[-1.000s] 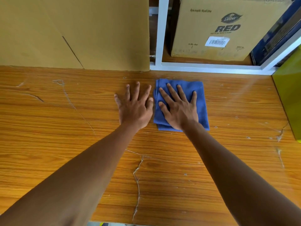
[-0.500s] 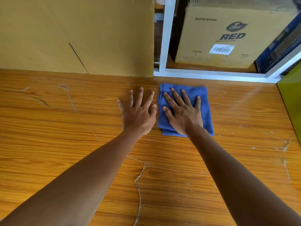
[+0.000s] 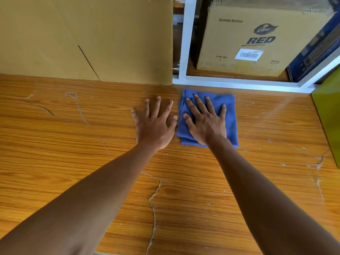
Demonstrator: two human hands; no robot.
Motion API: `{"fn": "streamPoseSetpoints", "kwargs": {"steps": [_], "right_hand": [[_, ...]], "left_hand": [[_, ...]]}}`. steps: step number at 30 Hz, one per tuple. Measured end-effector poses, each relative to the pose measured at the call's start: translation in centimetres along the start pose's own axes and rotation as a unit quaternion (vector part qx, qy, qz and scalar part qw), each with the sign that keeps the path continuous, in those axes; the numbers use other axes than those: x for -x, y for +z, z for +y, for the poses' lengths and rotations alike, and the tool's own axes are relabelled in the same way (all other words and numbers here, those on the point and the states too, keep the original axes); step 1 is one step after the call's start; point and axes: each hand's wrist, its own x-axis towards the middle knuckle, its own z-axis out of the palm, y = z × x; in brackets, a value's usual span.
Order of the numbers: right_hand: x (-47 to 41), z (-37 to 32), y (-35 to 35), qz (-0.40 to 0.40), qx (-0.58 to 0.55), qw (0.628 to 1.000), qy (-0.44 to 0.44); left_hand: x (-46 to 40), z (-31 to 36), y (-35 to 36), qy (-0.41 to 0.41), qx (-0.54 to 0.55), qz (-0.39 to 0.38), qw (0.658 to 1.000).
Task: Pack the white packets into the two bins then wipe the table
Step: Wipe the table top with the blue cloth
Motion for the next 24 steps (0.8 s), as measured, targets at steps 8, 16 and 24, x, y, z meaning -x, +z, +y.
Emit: {"fn": "streamPoseSetpoints", "kwargs": {"steps": [8,16,24], "right_hand": [[-0.8,0.8,-0.2,0.009,0.002,1.0,0.013],[1.6,0.9,-0.1,0.025,-0.005,0.998,0.051],[-1.7,2.2,-0.7,0.021,-0.013,0.994,0.106]], "left_hand": [[-0.2,0.1,0.1,0.002,-0.001,0.001,1.0],[-0.2,-0.1,0.3,0.007,0.007,0.003,1.0],[-0.2,-0.2,0.3,0.006,0.011,0.005,1.0]]}}
